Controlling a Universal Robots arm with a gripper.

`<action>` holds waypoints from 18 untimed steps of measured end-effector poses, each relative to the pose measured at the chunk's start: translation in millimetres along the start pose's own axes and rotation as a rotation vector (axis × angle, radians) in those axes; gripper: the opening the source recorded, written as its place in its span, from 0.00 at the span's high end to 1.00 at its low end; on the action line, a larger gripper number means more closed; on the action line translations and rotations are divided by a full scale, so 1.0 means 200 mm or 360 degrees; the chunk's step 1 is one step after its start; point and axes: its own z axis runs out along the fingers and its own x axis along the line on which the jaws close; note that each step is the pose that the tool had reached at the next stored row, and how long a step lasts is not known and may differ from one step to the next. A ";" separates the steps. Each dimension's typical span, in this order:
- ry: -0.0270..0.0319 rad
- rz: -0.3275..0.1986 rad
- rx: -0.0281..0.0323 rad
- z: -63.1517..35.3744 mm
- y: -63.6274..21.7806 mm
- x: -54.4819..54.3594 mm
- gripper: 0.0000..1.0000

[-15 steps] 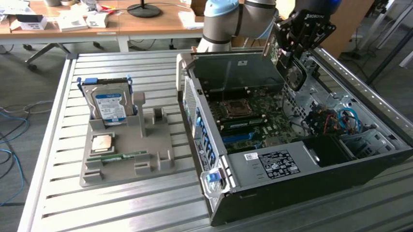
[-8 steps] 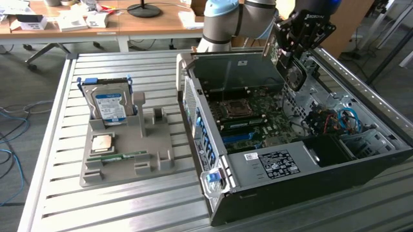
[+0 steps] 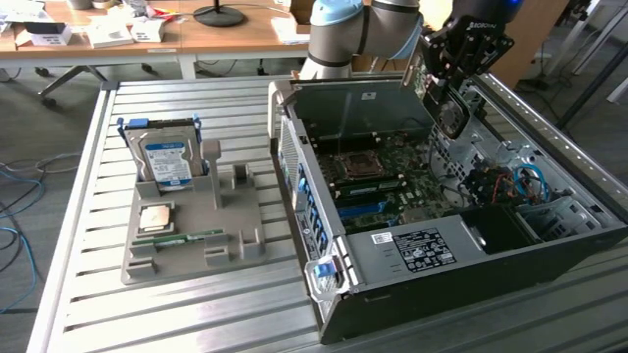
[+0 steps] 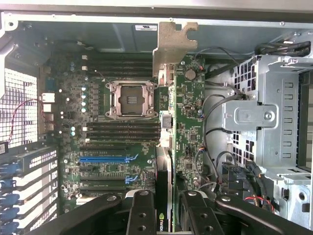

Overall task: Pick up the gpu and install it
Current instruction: 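Insert the gpu into the slot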

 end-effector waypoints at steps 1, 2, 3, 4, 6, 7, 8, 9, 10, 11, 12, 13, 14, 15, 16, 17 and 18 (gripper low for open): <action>0.00000 0.0000 0.00000 0.000 0.000 0.00 0.74; 0.00000 0.0000 0.00001 0.000 0.000 0.00 0.74; 0.00000 0.0000 0.00001 0.000 0.000 0.00 0.74; 0.00000 0.0000 0.00001 0.000 0.000 0.00 0.74; 0.00000 0.0000 0.00001 0.000 0.000 0.00 0.74; 0.00001 0.0000 0.00001 0.000 0.000 0.00 0.74; 0.00000 0.0000 0.00001 0.000 0.000 0.00 0.74; 0.00000 0.0000 0.00000 0.000 0.000 0.00 0.74; 0.00000 -0.0001 0.00001 0.000 0.000 0.00 0.74; 0.00002 -0.0004 0.00000 0.000 0.000 0.00 0.74; 0.00005 -0.0011 -0.00002 0.000 0.000 0.00 0.74; 0.00008 -0.0020 -0.00004 0.000 0.000 0.00 0.74; 0.00014 -0.0033 -0.00008 0.000 0.000 0.00 0.74; 0.00021 -0.0049 -0.00011 0.000 0.000 0.00 0.74; 0.00030 -0.0068 -0.00015 0.000 0.000 0.00 0.74; 0.00040 -0.0089 -0.00018 0.000 0.000 0.00 0.74; 0.00050 -0.0113 -0.00024 0.000 0.000 0.00 0.74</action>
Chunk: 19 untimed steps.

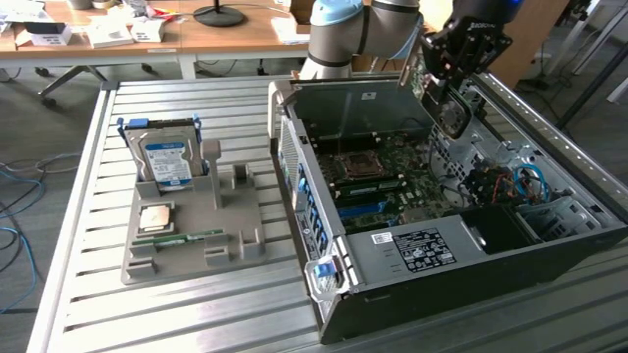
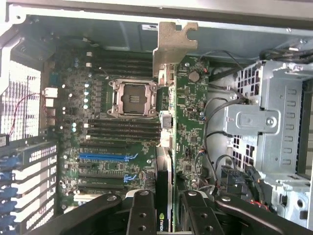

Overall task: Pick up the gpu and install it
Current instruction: 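Insert the gpu into the slot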

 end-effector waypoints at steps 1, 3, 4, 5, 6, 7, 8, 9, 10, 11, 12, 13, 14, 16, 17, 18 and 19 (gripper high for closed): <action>0.00011 -0.0026 -0.00006 0.000 0.000 0.00 0.74; 0.00037 -0.0083 -0.00018 0.000 0.000 0.00 0.74; 0.00050 -0.0112 -0.00021 0.000 0.000 0.00 0.74; 0.00063 -0.0140 -0.00024 0.000 0.000 0.00 0.74; 0.00076 -0.0168 -0.00029 0.001 0.000 0.00 0.74; 0.00089 -0.0196 -0.00034 0.001 0.000 0.00 0.74; 0.00101 -0.0224 -0.00038 0.001 0.000 0.00 0.74; 0.00116 -0.0254 -0.00042 0.001 0.000 0.00 0.74; 0.00128 -0.0283 -0.00049 0.001 0.000 0.00 0.74; 0.00140 -0.0311 -0.00055 0.001 0.000 0.00 0.74; 0.00153 -0.0340 -0.00060 0.002 0.000 0.00 0.74; 0.00166 -0.0368 -0.00065 0.002 0.000 0.00 0.74; 0.00179 -0.0397 -0.00071 0.002 0.000 0.00 0.74; 0.00205 -0.0457 -0.00082 0.003 0.000 0.00 0.74; 0.00217 -0.0485 -0.00089 0.003 0.000 0.00 0.74; 0.00230 -0.0513 -0.00095 0.003 0.000 0.00 0.74; 0.00242 -0.0541 -0.00100 0.004 0.000 0.00 0.74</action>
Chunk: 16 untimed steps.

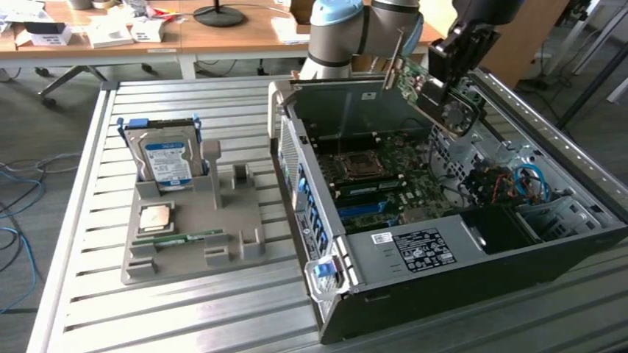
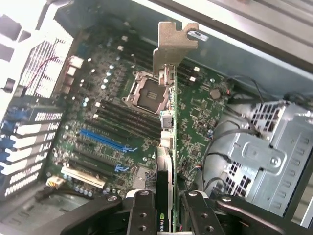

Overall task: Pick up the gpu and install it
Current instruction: 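Insert the gpu into the slot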

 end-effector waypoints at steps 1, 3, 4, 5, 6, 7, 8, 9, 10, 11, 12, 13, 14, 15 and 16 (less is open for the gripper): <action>0.00011 -0.0027 -0.00005 0.000 0.000 0.00 0.74; 0.00036 -0.0081 -0.00016 0.001 0.000 0.00 0.74; 0.00048 -0.0110 -0.00022 0.001 0.000 0.00 0.74; 0.00059 -0.0135 -0.00028 0.002 0.000 0.00 0.74; 0.00071 -0.0162 -0.00034 0.002 0.000 0.00 0.74; 0.00083 -0.0190 -0.00040 0.003 0.000 0.00 0.74; 0.00094 -0.0216 -0.00045 0.003 0.000 0.00 0.74; 0.00106 -0.0242 -0.00051 0.004 0.000 0.00 0.74; 0.00118 -0.0270 -0.00056 0.004 0.000 0.00 0.74; 0.00130 -0.0297 -0.00063 0.005 0.000 0.00 0.74; 0.00140 -0.0324 -0.00069 0.005 0.000 0.00 0.74; 0.00152 -0.0352 -0.00075 0.006 0.000 0.00 0.74; 0.00165 -0.0380 -0.00081 0.006 0.000 0.00 0.74; 0.00178 -0.0409 -0.00087 0.007 0.000 0.00 0.74; 0.00190 -0.0438 -0.00094 0.007 0.000 0.00 0.74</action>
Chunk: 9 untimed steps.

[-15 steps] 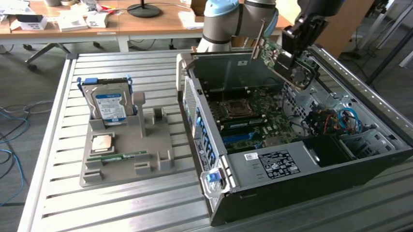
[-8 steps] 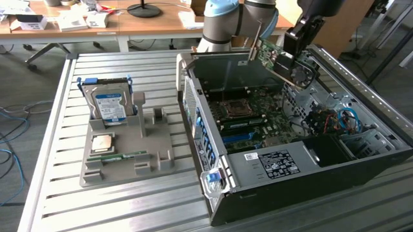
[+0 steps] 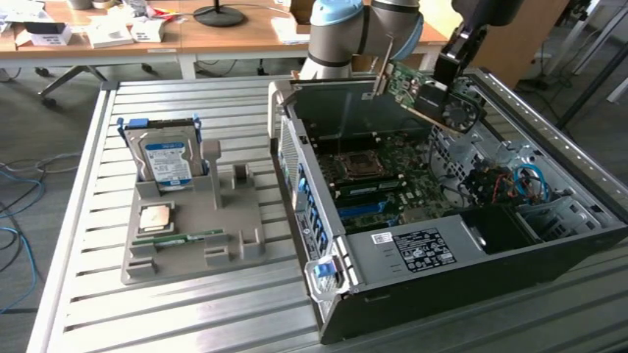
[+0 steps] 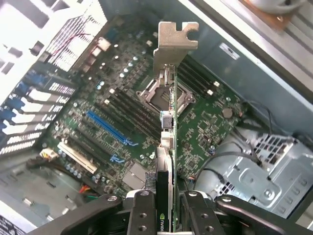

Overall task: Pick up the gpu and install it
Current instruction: 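Insert the gpu into the slot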

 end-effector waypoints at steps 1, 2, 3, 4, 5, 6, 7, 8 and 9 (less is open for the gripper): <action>0.00013 -0.0031 -0.00006 0.000 0.000 0.00 0.74; 0.00026 -0.0060 -0.00013 0.001 0.000 0.00 0.74; 0.00039 -0.0088 -0.00019 0.001 0.000 0.00 0.74; 0.00050 -0.0117 -0.00026 0.002 0.000 0.00 0.74; 0.00062 -0.0145 -0.00032 0.003 0.000 0.00 0.74; 0.00074 -0.0174 -0.00039 0.003 0.000 0.00 0.74; 0.00088 -0.0204 -0.00045 0.004 0.000 0.00 0.74; 0.00100 -0.0233 -0.00051 0.004 0.000 0.00 0.74; 0.00113 -0.0262 -0.00058 0.004 0.000 0.00 0.74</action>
